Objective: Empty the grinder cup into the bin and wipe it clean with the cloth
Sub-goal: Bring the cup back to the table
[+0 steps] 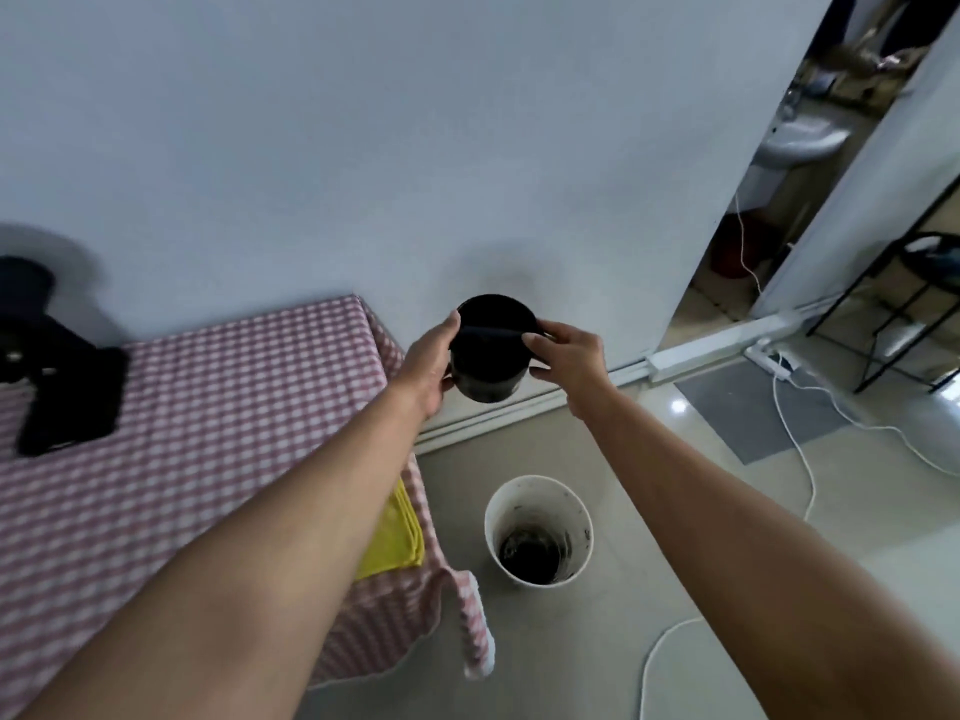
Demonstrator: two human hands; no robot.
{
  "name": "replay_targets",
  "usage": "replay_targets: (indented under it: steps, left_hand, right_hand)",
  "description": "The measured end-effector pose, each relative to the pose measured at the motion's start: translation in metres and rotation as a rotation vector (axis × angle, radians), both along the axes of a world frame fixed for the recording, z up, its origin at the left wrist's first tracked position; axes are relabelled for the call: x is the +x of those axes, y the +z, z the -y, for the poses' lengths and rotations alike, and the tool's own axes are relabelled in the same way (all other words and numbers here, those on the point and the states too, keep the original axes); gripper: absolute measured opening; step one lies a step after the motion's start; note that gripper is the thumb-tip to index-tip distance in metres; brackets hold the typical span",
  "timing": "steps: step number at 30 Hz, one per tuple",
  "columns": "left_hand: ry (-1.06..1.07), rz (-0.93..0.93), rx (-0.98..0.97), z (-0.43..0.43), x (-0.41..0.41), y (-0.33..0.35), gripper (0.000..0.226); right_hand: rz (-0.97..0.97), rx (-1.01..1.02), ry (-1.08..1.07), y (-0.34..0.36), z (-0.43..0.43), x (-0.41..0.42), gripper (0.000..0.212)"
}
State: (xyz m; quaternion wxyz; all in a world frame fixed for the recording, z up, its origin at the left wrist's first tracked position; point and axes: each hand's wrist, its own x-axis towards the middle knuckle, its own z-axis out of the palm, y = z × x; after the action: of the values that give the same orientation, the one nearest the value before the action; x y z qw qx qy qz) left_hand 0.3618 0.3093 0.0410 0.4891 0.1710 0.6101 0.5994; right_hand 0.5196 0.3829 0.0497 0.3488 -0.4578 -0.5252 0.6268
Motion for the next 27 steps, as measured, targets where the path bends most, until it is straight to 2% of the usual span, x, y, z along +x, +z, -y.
replay_targets:
  steps: [5, 11, 16, 19, 27]
  left_hand:
    - [0.014, -0.037, 0.101, 0.082, -0.063, 0.028, 0.026]
    - [0.066, -0.131, 0.123, 0.188, -0.139, 0.028, 0.022]
    - [0.093, -0.123, 0.061, 0.262, -0.188, 0.008, 0.026]
    - [0.104, -0.084, 0.042, 0.289, -0.205, -0.006, 0.037]
    - [0.243, -0.039, -0.043, 0.325, -0.233, -0.053, 0.046]
  right_hand:
    - [-0.039, 0.057, 0.059, 0.030, 0.070, -0.069, 0.032]
    - [-0.040, 0.035, 0.115, 0.022, 0.160, -0.154, 0.035]
    - [-0.006, 0.005, 0.174, 0.005, 0.221, -0.208, 0.030]
    - [0.033, 0.030, 0.202, -0.008, 0.243, -0.228, 0.030]
    - [0.162, -0.015, 0.424, -0.053, 0.259, -0.264, 0.048]
